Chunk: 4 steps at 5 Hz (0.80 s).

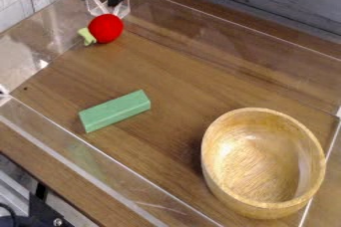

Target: Move the red object to the right side of the table

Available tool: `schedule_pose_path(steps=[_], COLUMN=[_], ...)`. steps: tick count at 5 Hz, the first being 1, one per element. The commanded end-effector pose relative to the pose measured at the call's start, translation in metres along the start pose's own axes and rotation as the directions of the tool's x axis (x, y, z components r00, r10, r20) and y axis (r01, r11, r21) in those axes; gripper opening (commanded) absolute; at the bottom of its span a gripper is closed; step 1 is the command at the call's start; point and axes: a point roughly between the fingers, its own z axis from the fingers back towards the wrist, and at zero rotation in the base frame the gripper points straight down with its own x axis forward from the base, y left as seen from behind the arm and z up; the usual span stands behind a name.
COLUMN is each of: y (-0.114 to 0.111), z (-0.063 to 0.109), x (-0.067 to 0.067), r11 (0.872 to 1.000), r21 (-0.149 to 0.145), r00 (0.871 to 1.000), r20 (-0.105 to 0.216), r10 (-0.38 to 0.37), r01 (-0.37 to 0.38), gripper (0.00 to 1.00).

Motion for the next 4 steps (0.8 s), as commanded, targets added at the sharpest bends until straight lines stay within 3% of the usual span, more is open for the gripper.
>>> schedule_pose_path(steps=[1, 2, 4], y=[0.012, 0.025, 0.023], z=[0.02, 0.009, -0.013], x=[0.021, 0.025, 0.027], r11=[1.0, 0.998, 0.985], r21=[0.022, 0.01, 0.003], r00=[0.998, 0.996, 0.984], r20=[0.066, 0.059, 0.043], r10=[0.004, 0.063, 0.172], r01=[-0.005, -0.064, -0.172], gripper=[1.0, 1.0, 1.0])
